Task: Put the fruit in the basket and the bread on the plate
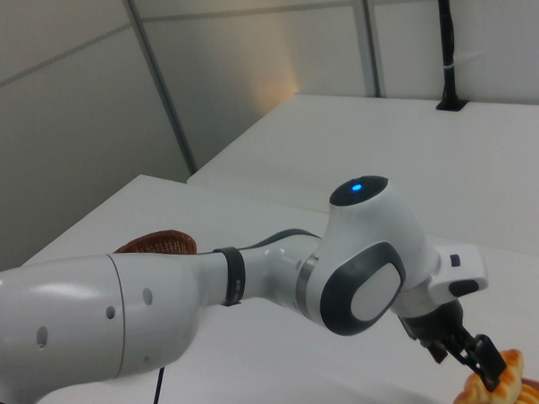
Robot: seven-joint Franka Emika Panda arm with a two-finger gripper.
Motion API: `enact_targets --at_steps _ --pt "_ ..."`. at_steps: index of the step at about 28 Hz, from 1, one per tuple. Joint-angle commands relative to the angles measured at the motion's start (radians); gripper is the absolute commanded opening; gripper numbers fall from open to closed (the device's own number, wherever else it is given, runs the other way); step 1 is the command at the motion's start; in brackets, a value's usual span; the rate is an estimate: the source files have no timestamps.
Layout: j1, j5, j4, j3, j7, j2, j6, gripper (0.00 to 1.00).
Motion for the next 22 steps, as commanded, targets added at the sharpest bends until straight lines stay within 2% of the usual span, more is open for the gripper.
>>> enact_targets --at_steps 1,9,16,19,22 --pt "0.013 0.099 -0.016 0.007 -0.021 -0.076 -0.057 1.0" --pt "0.097 0.236 0.001 0.075 -0.03 -0.19 -0.408 1.0" --pt "0.186 0.287 0.098 0.087 -0.021 -0.197 -0.623 1.0" --pt "0.225 0.317 0.112 0.087 -0.015 -0.231 -0.678 1.0" --pt "0.254 0.319 0.112 0.087 -0.013 -0.262 -0.72 1.0"
